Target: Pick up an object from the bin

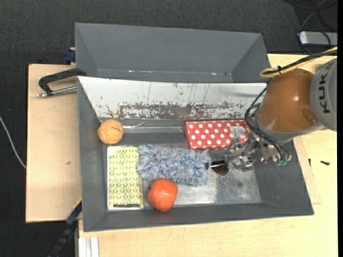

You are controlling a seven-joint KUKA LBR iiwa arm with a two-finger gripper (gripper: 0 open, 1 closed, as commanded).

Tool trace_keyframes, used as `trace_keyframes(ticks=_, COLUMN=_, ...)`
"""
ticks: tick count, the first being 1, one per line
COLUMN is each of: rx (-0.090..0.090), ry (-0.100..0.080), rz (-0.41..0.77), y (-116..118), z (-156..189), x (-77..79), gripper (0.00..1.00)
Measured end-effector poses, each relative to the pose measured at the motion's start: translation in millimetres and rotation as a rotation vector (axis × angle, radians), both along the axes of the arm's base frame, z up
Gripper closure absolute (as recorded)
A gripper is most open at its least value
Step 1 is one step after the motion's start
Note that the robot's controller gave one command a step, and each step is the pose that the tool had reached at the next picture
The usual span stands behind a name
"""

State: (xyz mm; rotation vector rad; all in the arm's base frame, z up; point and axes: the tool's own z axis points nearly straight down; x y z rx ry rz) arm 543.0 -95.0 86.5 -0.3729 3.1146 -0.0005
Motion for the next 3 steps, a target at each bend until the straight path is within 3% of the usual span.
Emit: trace_keyframes(ticks=3, rx=0.0, ry=0.002, rz=0.01, y=0.4, z=-7.0, x=-1.0, gripper=1.0)
